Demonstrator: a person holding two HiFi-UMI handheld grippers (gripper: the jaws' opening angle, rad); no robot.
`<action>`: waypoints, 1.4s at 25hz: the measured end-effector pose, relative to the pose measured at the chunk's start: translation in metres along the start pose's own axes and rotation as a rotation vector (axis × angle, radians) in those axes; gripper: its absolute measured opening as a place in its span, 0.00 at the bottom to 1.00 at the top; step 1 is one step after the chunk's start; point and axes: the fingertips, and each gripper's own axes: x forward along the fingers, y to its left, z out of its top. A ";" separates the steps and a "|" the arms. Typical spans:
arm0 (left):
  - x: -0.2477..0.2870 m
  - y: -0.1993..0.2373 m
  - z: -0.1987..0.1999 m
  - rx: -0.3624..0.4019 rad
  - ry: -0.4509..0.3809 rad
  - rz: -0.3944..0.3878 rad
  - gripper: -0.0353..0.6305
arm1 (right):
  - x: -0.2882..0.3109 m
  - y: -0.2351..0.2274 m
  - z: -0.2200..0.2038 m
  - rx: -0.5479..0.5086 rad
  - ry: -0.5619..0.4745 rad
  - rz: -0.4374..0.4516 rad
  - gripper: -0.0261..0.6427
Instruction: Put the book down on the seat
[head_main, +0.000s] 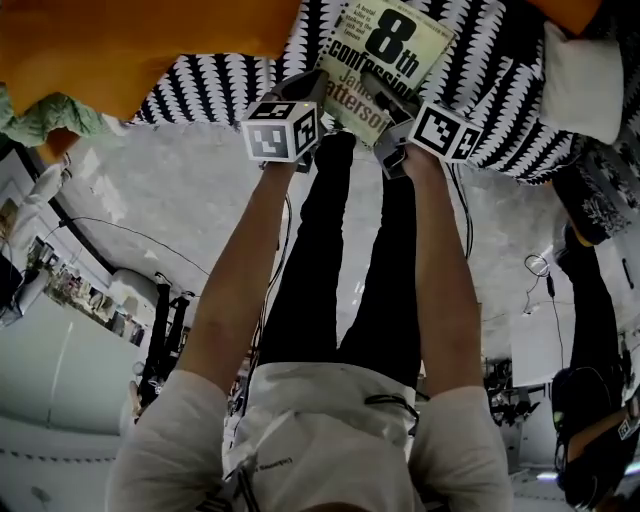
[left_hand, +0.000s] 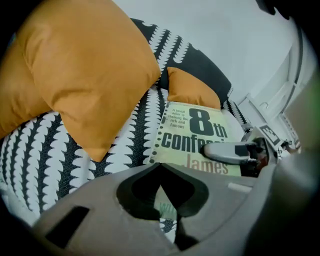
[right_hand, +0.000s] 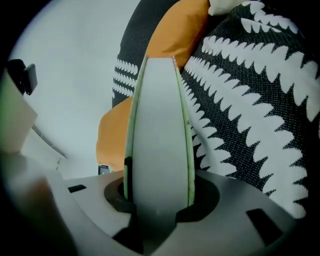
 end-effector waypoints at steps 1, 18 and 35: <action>0.001 0.001 0.000 -0.026 -0.011 -0.005 0.06 | 0.001 -0.001 0.000 0.002 0.003 0.004 0.27; 0.011 -0.007 -0.004 -0.136 -0.057 0.040 0.06 | -0.029 -0.030 0.006 0.037 0.007 0.002 0.31; 0.008 -0.011 -0.001 -0.115 -0.066 0.025 0.06 | -0.059 -0.042 0.005 0.002 0.089 -0.062 0.32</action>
